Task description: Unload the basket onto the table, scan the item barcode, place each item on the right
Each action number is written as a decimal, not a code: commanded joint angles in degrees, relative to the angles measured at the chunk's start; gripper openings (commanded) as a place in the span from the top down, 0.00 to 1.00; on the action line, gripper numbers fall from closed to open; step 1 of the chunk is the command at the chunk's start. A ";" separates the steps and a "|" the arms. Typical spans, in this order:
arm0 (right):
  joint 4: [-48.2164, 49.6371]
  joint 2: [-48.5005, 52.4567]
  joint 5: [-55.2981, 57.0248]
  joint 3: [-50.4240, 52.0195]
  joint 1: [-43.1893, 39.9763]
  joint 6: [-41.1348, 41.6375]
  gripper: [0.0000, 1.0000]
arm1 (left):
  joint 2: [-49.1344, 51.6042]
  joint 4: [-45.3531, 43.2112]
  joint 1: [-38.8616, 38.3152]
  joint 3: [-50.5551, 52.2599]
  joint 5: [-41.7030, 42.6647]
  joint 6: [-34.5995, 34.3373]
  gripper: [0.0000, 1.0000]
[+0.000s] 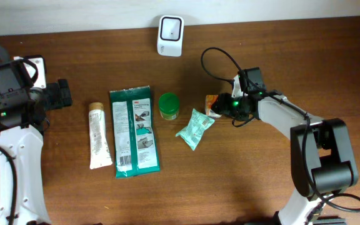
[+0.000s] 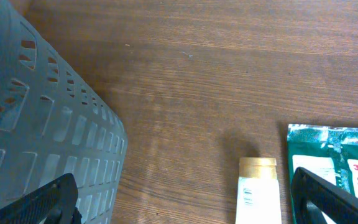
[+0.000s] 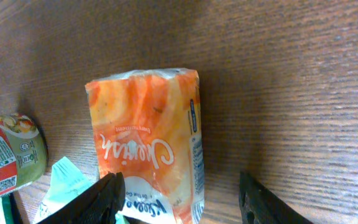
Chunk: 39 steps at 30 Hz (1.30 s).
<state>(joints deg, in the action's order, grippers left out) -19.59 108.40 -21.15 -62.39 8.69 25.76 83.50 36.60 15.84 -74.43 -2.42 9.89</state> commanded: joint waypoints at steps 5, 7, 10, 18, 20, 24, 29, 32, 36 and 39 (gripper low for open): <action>1.01 2.36 0.61 -0.90 2.21 0.26 0.49 | -0.81 -0.09 0.22 -0.83 -0.20 0.31 0.01; 1.14 3.43 0.87 -0.90 3.34 0.26 0.50 | -0.81 -0.09 0.22 -0.83 -0.20 0.31 0.01; 0.76 4.50 1.31 -0.90 3.54 0.26 0.88 | -0.81 -0.07 0.22 -0.83 -0.20 0.31 0.01; -1.60 -1.95 -29.11 -1.79 -5.84 -9.42 0.96 | -0.81 -0.09 0.22 -0.83 -0.20 0.31 0.01; -1.60 -3.76 -43.67 -2.34 -8.98 -11.52 0.96 | -0.81 -0.09 0.22 -0.83 -0.20 0.31 0.01; -1.55 -5.77 -59.30 -2.45 -11.78 -15.06 0.96 | -0.81 -0.09 0.22 -0.83 -0.20 0.31 0.01; -3.89 -5.77 -50.18 -2.45 -11.67 -16.52 0.96 | -0.81 -0.07 0.22 -0.83 -0.20 0.31 0.01; -11.63 -5.77 -25.53 -2.45 -11.17 -16.41 0.96 | -0.81 -0.09 0.22 -0.83 -0.20 0.31 0.01; -14.97 -5.77 -7.39 -2.45 -9.75 -15.34 0.96 | -0.81 -0.09 0.22 -0.83 -0.20 0.31 0.01; -14.71 -5.77 -0.39 -2.45 -9.70 -14.64 0.92 | -0.81 -0.07 0.22 -0.83 -0.20 0.31 0.01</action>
<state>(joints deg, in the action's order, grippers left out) -34.41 103.66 -32.40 -64.45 -1.34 10.81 83.50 36.62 15.84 -74.43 -2.42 9.89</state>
